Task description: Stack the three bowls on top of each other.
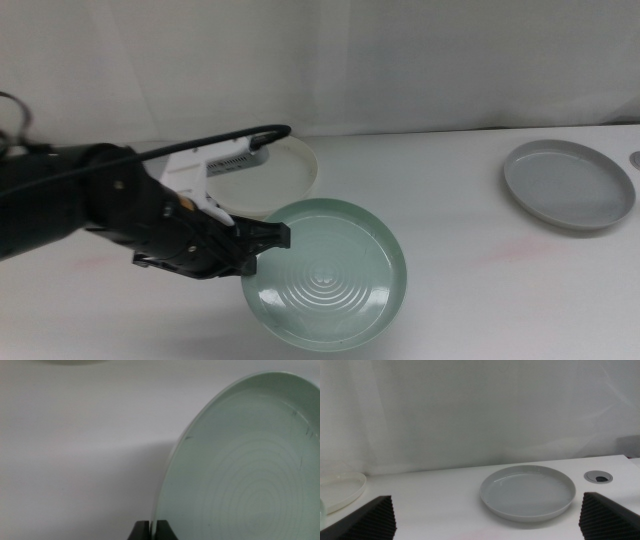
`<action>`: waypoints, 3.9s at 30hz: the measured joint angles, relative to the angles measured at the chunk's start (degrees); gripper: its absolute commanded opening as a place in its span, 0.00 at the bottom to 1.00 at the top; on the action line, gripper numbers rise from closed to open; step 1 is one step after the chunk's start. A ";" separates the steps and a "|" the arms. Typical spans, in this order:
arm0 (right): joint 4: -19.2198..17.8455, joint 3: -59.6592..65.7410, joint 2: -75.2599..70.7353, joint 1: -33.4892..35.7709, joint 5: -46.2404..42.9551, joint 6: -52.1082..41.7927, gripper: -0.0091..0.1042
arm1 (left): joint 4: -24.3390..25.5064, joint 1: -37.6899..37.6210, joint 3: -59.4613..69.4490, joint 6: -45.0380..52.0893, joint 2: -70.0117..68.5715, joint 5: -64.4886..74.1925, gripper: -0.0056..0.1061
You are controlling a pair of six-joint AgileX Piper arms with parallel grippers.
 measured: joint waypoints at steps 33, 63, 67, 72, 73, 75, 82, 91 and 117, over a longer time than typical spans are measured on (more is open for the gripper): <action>0.00 0.00 0.00 0.00 0.00 0.21 0.99 | 0.36 -2.69 -2.71 -0.63 13.98 -5.36 0.87; 0.00 0.00 0.00 0.00 -0.12 0.09 0.99 | 33.25 7.06 -10.02 -8.06 -21.49 19.50 0.87; 0.00 0.00 0.00 0.00 -0.26 0.09 0.99 | 32.83 7.06 -12.38 -8.06 -16.63 17.69 0.87; -0.11 0.00 0.00 0.00 -0.48 0.29 0.99 | 33.71 7.06 -21.86 -8.06 -6.23 17.27 0.87; -0.11 0.00 0.00 0.00 -0.58 0.29 0.99 | 33.83 7.06 -24.01 -8.06 -4.17 17.18 0.87; -0.11 0.00 0.00 0.00 -0.69 0.29 0.99 | 33.97 7.36 -28.29 -8.06 -0.44 17.18 0.87; -0.23 0.00 0.00 0.00 -0.94 0.19 0.99 | 29.80 11.93 -40.40 -6.12 13.22 17.83 0.87; -0.23 0.00 0.00 0.00 -0.94 0.19 0.99 | 23.31 14.53 -48.37 -4.38 28.33 17.29 0.87; -0.23 0.00 0.00 0.00 -0.94 0.06 0.99 | 18.20 14.53 -54.72 -3.86 45.25 14.00 0.64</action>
